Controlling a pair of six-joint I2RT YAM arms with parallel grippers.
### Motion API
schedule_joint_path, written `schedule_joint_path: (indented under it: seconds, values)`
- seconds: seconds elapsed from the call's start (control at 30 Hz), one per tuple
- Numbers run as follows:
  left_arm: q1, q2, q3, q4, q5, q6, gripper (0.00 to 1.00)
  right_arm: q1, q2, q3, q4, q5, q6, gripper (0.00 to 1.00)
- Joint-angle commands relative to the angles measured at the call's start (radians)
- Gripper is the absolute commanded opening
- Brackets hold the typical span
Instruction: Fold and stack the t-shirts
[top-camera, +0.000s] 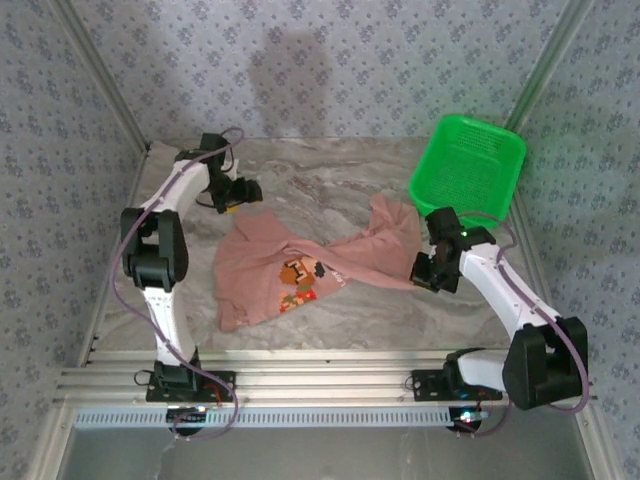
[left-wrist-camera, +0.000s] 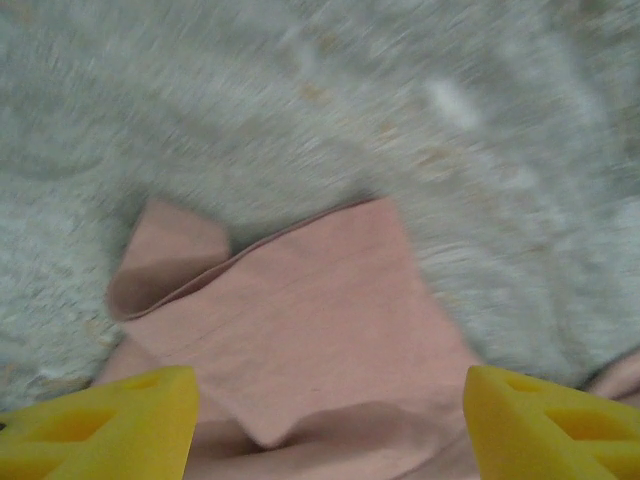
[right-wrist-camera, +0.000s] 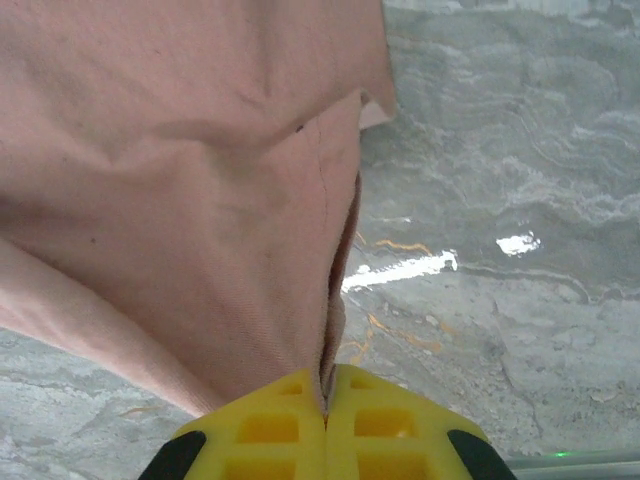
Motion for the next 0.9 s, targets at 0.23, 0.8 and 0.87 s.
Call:
schedule_joint_path:
  seconds: [0.23,0.8,0.87]
  values:
    - [0.027,0.112,0.086,-0.054,-0.104,-0.043,0.67,0.009,0.005,0.045,0.0,-0.015,-0.035,0.0]
    - [-0.045,0.129,0.05,-0.063,-0.012,-0.038,0.13,0.011,0.016,0.074,0.018,-0.003,-0.032,0.0]
    - [-0.061,0.071,0.024,-0.031,-0.004,-0.043,0.1,0.012,0.014,0.073,0.024,0.001,-0.029,0.0]
